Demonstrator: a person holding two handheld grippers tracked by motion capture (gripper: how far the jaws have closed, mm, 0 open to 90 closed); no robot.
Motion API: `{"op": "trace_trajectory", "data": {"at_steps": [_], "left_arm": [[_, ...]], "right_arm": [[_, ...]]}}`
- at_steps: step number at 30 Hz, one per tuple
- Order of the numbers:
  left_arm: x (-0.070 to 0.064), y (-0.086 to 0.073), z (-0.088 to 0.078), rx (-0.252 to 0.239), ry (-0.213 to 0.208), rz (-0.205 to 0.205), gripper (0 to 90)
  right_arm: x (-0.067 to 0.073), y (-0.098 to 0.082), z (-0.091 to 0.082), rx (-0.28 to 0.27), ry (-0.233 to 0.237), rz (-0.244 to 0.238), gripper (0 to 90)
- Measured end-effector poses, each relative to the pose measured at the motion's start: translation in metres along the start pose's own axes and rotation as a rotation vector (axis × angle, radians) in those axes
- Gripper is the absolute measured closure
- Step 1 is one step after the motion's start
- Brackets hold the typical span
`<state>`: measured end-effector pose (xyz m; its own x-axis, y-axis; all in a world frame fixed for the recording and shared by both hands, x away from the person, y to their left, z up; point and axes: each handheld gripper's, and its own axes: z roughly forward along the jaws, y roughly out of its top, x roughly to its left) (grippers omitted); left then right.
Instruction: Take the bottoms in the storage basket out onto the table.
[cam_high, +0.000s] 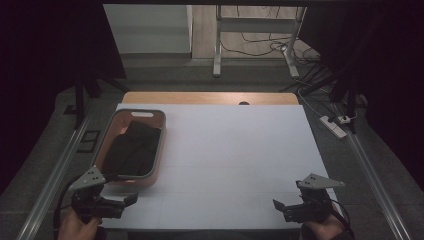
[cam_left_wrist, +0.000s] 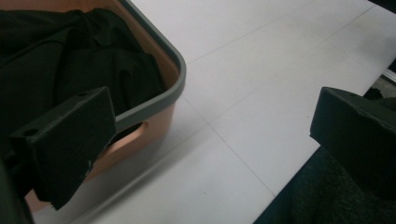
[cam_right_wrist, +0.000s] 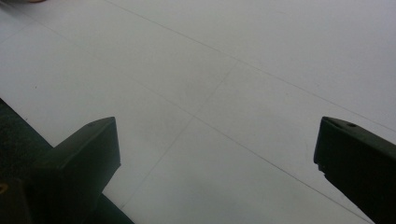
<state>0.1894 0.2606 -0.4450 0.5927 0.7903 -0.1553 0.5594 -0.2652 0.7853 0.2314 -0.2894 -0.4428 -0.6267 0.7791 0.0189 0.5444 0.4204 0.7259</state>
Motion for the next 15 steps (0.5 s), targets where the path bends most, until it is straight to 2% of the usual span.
{"op": "trace_trajectory", "data": {"at_steps": [10, 15], "left_arm": [[0.0058, 0.0056, 0.0062, 0.03, 0.033, -0.008, 0.0], [0.0102, 0.009, 0.0071, 0.023, 0.04, -0.013, 0.0]], "right_arm": [[0.0002, 0.0, 0.0004, 0.003, 0.001, -0.001, 0.3], [0.0002, 0.0001, 0.0007, 0.005, 0.002, -0.002, 0.3]]}}
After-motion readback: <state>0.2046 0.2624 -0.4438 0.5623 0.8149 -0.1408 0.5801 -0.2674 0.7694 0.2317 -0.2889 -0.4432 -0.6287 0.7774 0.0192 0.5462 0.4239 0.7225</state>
